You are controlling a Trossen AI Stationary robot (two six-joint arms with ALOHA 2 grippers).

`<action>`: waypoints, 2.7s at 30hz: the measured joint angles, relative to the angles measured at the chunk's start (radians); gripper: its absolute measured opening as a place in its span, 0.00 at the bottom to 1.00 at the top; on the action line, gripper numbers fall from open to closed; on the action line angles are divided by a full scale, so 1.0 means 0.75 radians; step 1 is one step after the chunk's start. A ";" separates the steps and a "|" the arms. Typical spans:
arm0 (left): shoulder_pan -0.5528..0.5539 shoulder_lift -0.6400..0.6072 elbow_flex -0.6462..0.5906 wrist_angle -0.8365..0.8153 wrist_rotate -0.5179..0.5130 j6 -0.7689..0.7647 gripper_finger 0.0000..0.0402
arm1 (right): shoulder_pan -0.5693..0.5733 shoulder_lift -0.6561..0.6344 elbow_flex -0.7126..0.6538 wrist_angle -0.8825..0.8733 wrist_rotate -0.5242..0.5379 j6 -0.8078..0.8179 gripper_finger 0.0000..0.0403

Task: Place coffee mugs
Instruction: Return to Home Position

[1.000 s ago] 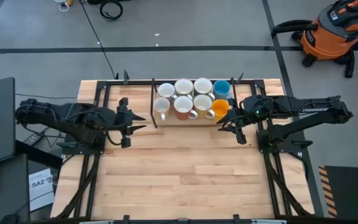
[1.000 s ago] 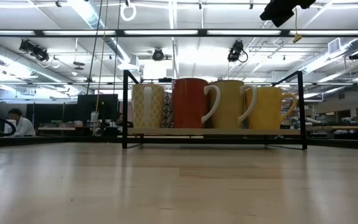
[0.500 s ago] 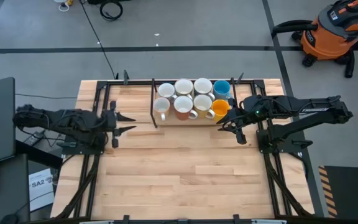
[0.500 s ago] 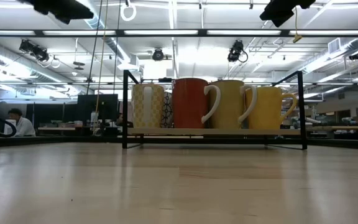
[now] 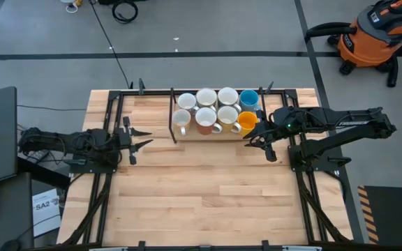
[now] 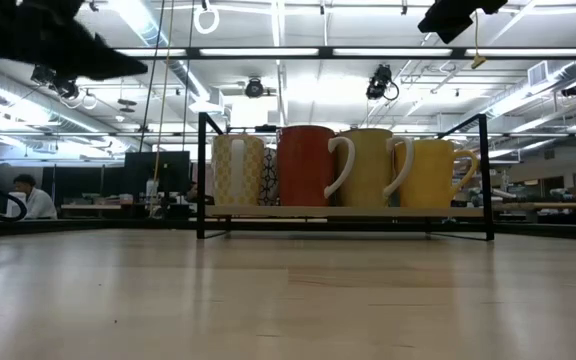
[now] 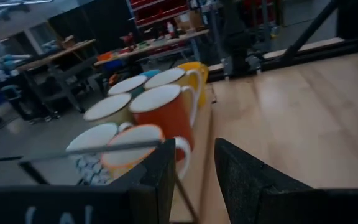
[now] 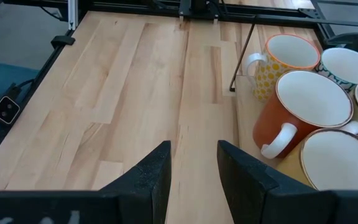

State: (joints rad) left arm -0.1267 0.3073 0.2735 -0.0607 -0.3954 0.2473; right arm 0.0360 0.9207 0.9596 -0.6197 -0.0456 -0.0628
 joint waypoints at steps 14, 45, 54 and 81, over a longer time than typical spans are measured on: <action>0.138 -0.316 -0.191 -0.001 0.149 -0.047 0.30 | 0.000 0.000 0.000 0.001 0.000 0.000 0.34; 0.211 -0.404 -0.315 0.068 0.242 -0.244 0.30 | 0.000 0.000 0.000 0.008 0.000 0.000 0.34; 0.211 -0.404 -0.315 0.068 0.240 -0.244 0.30 | 0.000 0.001 0.000 0.008 0.000 0.000 0.34; 0.211 -0.404 -0.315 0.067 0.240 -0.244 0.30 | 0.000 0.000 0.000 0.015 0.000 0.000 0.34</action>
State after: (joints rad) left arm 0.0319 0.0040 0.0372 -0.0105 -0.2157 0.0643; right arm 0.0360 0.9208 0.9593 -0.6085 -0.0456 -0.0627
